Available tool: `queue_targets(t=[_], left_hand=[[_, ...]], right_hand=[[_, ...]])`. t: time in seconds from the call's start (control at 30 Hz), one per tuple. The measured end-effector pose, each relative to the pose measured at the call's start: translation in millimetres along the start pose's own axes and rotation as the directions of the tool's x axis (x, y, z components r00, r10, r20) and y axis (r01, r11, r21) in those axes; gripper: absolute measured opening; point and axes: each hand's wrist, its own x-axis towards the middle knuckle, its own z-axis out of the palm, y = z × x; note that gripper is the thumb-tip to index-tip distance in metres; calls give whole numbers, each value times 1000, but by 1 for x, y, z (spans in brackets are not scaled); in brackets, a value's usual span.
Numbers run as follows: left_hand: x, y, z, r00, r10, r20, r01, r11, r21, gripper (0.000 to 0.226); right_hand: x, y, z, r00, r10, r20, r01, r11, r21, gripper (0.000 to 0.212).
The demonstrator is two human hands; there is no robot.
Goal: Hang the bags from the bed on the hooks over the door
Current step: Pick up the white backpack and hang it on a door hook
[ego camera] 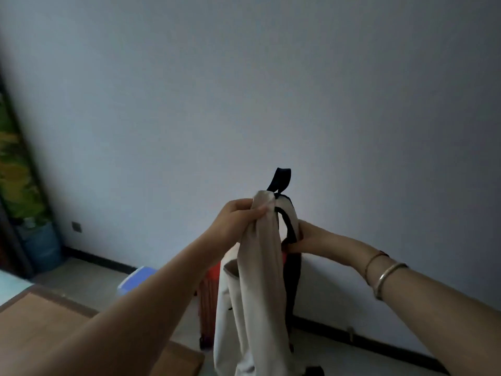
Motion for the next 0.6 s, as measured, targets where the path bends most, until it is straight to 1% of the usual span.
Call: queue_targets(t=[0.03, 0.07, 0.1, 0.13, 0.17, 0.2, 0.23, 0.27, 0.3, 0.33, 0.37, 0.4, 0.43, 0.47, 0.5, 0.53, 0.57, 0.6], left_hand=[[17, 1, 24, 999, -6, 42, 6, 1000, 4, 31], [34, 4, 49, 996, -8, 84, 5, 999, 32, 26], [54, 7, 81, 990, -19, 140, 7, 996, 84, 19], [68, 8, 104, 984, -33, 176, 7, 989, 149, 15], [89, 10, 138, 971, -47, 236, -6, 976, 219, 14], [102, 9, 157, 962, -79, 263, 3, 961, 275, 13], [109, 6, 166, 951, -111, 290, 9, 943, 334, 15], [122, 7, 201, 916, -138, 378, -15, 927, 376, 19], [129, 9, 224, 887, -159, 433, -39, 910, 414, 25], [133, 16, 247, 862, -163, 479, -76, 894, 441, 31], [141, 24, 277, 844, -134, 520, -125, 892, 434, 39], [145, 34, 301, 843, -96, 530, -153, 901, 406, 54], [151, 45, 323, 837, -40, 546, -180, 922, 343, 73], [157, 58, 347, 814, 35, 579, -216, 945, 246, 89], [162, 69, 364, 775, 95, 625, -240, 959, 152, 99], [170, 83, 393, 703, 137, 697, -268, 960, 81, 102], [178, 92, 414, 635, 158, 756, -288, 957, 42, 99], [185, 102, 438, 564, 163, 810, -313, 949, 27, 91]], right_hand=[[-12, 13, -25, 995, -9, -99, 13, 999, 30, 21], [-25, 24, -51, 976, 6, -216, 14, 996, 88, 16], [-43, 42, -83, 937, 31, -347, 20, 989, 143, 16], [-56, 55, -108, 877, 54, -477, 28, 986, 162, 18], [-77, 68, -142, 799, 55, -599, 44, 988, 148, 18], [-90, 74, -163, 753, 30, -658, 66, 990, 121, 17], [-98, 74, -175, 734, -3, -679, 80, 993, 83, 15], [-118, 83, -200, 712, -23, -702, 68, 997, 36, 14], [-132, 87, -215, 718, -45, -695, 58, 998, -5, 18], [-143, 93, -230, 723, -42, -690, 54, 999, -4, 21], [-159, 101, -247, 713, -24, -701, 39, 999, 6, 21], [-170, 109, -262, 706, -5, -709, 35, 999, 27, 21], [-181, 115, -275, 698, 15, -716, 33, 998, 54, 25], [-191, 122, -289, 687, 39, -725, 28, 996, 80, 29], [-198, 126, -299, 686, 57, -725, 18, 995, 95, 33], [-211, 134, -315, 674, 71, -735, 1, 995, 97, 35], [-219, 139, -326, 671, 72, -738, -6, 996, 92, 37], [-229, 144, -339, 654, 83, -752, -7, 995, 104, 40]])
